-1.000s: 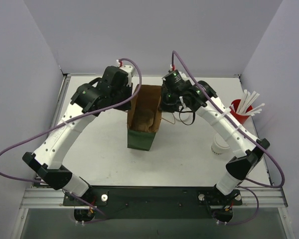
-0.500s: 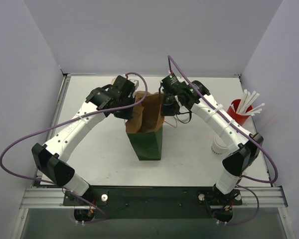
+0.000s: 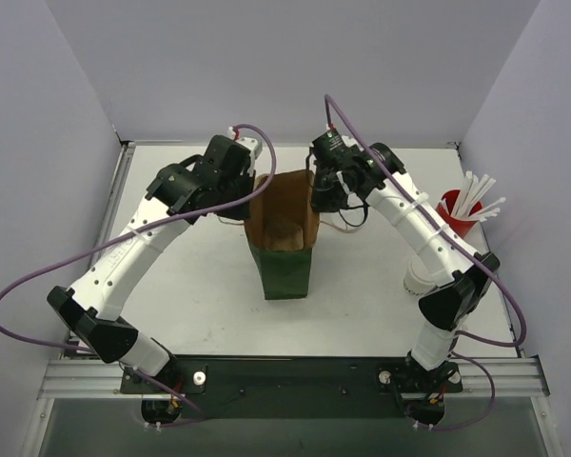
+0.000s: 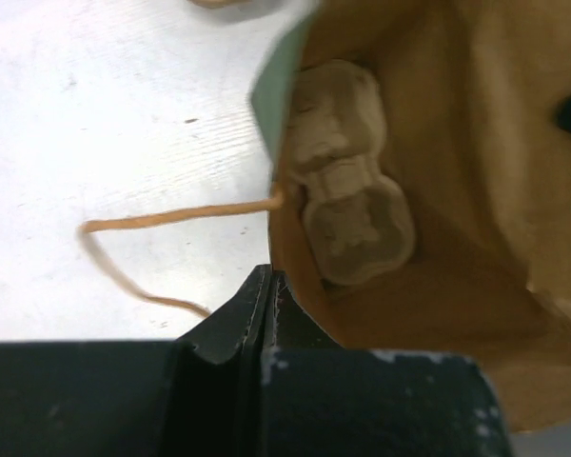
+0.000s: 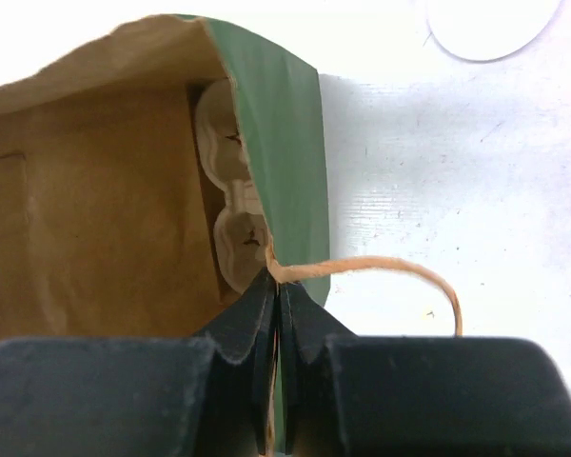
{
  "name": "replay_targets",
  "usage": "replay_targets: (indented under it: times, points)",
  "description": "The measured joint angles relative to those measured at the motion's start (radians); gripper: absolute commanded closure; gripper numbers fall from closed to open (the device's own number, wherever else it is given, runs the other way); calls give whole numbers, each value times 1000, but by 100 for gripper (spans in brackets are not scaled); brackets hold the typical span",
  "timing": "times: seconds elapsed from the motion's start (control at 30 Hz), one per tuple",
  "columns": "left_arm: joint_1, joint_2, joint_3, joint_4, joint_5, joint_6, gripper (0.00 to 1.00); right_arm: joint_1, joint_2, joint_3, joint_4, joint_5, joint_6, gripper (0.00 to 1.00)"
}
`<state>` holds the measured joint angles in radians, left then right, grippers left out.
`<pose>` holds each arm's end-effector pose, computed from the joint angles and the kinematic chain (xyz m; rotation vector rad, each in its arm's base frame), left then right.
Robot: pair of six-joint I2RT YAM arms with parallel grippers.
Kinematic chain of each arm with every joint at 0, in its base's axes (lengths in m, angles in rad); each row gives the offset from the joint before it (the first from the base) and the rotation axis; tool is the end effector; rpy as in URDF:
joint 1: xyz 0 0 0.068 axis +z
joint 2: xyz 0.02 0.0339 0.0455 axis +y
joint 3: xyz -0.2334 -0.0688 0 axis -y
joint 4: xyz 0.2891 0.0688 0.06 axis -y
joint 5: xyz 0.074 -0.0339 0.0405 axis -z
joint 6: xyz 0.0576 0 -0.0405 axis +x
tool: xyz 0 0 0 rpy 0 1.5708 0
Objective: Pack the takeout coffee
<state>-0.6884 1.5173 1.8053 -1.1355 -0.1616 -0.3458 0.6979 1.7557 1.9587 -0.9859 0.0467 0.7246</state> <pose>0.2795 -0.2179 0.3881 0.3398 2.3992 -0.2825 0.3291 0.2725 0.3672 0.0564 2.4441 0.6201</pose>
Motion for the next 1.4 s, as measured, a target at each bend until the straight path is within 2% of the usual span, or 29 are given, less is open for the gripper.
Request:
replay_targets:
  times: [0.07, 0.23, 0.27, 0.3, 0.37, 0.4, 0.47, 0.5, 0.53, 0.73, 0.77, 0.87, 0.9, 0.97, 1.13, 1.3, 1.4]
  points:
    - [41, 1, 0, -10, -6, 10, 100, -19, -4, 10, -4, 13, 0, 100]
    - [120, 1, 0, -16, -12, 17, 100, 67, -4, 44, 1, 7, -1, 93]
    - [118, 1, 0, -16, -5, 17, 100, 77, -4, 43, 0, 4, -2, 90]
    - [114, 1, 0, -16, 4, 18, 100, 80, -4, 43, -1, 1, -4, 81]
    - [108, 0, -8, -13, 19, 17, 100, 71, -4, 43, 0, 1, -6, 72]
    - [107, -1, -14, -13, 25, 17, 100, 66, -5, 43, 0, 1, -10, 63]
    - [108, -1, -32, -10, 36, 17, 100, 60, -5, 43, 1, -1, -15, 55]
    - [108, -2, -43, -8, 39, 17, 100, 55, -5, 43, 1, -2, -18, 47]
    - [108, -2, -54, -7, 40, 17, 100, 52, -6, 43, 2, -2, -21, 45]
    - [108, -16, -89, 20, 57, 13, 100, 50, -40, 65, 2, -9, -39, 41]
    - [108, -20, -92, 23, 60, 11, 95, 49, -53, 65, 2, -8, -41, 41]
    - [109, -40, -109, 43, 74, 5, 91, 41, -131, 53, 7, 9, -42, 39]
    - [109, -49, -117, 49, 82, 2, 85, 35, -169, 32, 9, 23, -42, 39]
    - [109, -68, -129, 57, 95, -4, 81, 17, -250, -31, 14, 50, -41, 39]
    - [109, -112, -145, 94, 136, -10, 67, -69, -491, -311, 12, 133, -19, 35]
    - [109, -160, -182, 136, 174, -8, 62, -224, -636, -612, -13, 168, 5, 23]
    - [109, -177, -198, 154, 187, -2, 61, -320, -677, -725, -25, 178, 4, 17]
